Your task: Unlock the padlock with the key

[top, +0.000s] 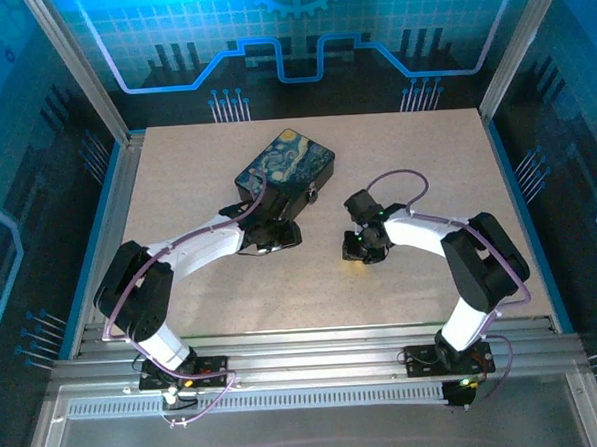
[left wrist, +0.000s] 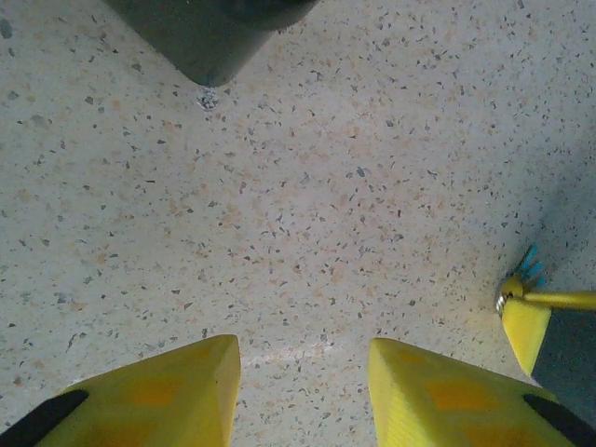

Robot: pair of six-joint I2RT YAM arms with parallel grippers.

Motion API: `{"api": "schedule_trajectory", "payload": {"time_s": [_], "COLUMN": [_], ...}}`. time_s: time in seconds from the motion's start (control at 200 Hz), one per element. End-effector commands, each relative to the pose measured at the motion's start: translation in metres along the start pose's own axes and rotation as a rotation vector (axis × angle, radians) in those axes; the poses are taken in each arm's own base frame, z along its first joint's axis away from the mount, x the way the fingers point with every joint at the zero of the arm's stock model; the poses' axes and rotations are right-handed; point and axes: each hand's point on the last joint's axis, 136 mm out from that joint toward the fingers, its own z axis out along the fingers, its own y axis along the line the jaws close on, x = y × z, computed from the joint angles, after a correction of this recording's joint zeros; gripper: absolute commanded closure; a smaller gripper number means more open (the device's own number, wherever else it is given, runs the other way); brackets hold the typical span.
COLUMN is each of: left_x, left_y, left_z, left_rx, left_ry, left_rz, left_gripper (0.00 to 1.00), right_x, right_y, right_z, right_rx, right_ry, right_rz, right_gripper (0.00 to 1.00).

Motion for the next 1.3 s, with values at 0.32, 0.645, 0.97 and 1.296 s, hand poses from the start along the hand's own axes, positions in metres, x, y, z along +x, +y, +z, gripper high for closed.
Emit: {"api": "schedule_trajectory", "payload": {"time_s": [0.32,0.645,0.97,1.296], "left_x": [-0.005,-0.011,-0.016,-0.012], "left_y": [0.001,0.006,0.014,-0.036], "left_z": [-0.011,-0.010,-0.015,-0.022], "left_rx": [-0.001,-0.018,-0.051,0.217], "left_ry": [-0.017,-0.022,-0.028,0.062], "left_rz": [0.036,0.043,0.096,0.163], "left_gripper": [0.59,0.59,0.59,0.59], "right_x": [-0.018,-0.008,-0.027,-0.025], "right_y": [0.001,-0.025,0.002,0.050], "right_z": [0.012,0.027,-0.014,-0.066], "right_rx": [0.050,0.166,0.042,-0.304], "right_ry": [-0.034,0.006,-0.123,-0.171], "right_rz": [-0.004,-0.087,-0.420,-0.596], "right_gripper": [0.66,0.82,0.95,0.98]}}
